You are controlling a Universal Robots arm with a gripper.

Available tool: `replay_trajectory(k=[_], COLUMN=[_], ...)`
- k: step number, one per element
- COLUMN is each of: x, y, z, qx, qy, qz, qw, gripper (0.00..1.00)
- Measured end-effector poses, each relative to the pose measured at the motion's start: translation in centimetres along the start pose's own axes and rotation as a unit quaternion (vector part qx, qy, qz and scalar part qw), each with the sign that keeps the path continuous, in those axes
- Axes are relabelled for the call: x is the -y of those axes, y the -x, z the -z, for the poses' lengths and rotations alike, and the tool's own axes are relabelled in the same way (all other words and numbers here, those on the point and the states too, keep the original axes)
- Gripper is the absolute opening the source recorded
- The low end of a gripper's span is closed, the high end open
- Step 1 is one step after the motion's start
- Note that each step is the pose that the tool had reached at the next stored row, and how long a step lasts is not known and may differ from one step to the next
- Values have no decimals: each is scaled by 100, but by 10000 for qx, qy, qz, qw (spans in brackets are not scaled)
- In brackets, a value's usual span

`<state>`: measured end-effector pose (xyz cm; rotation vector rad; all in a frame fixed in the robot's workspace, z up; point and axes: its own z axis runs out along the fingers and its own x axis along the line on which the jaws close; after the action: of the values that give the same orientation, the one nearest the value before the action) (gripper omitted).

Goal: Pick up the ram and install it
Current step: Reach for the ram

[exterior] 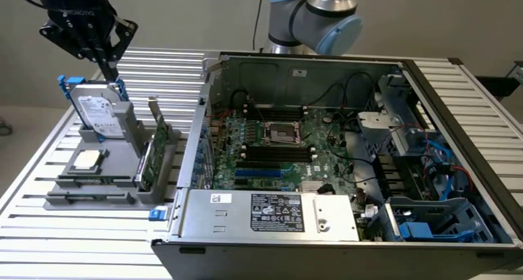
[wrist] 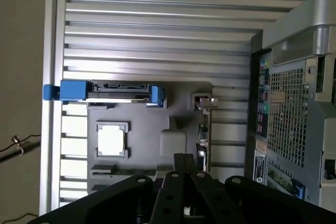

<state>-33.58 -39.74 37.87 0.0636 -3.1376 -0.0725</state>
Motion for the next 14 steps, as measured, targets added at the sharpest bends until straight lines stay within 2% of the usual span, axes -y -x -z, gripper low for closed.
replay_trajectory(k=[6, 14], x=[42, 225], y=[-164, -331], z=[1, 10], qx=[18, 25], qy=[-2, -3], qz=[62, 105], qw=[10000, 9999], gripper=[11, 11])
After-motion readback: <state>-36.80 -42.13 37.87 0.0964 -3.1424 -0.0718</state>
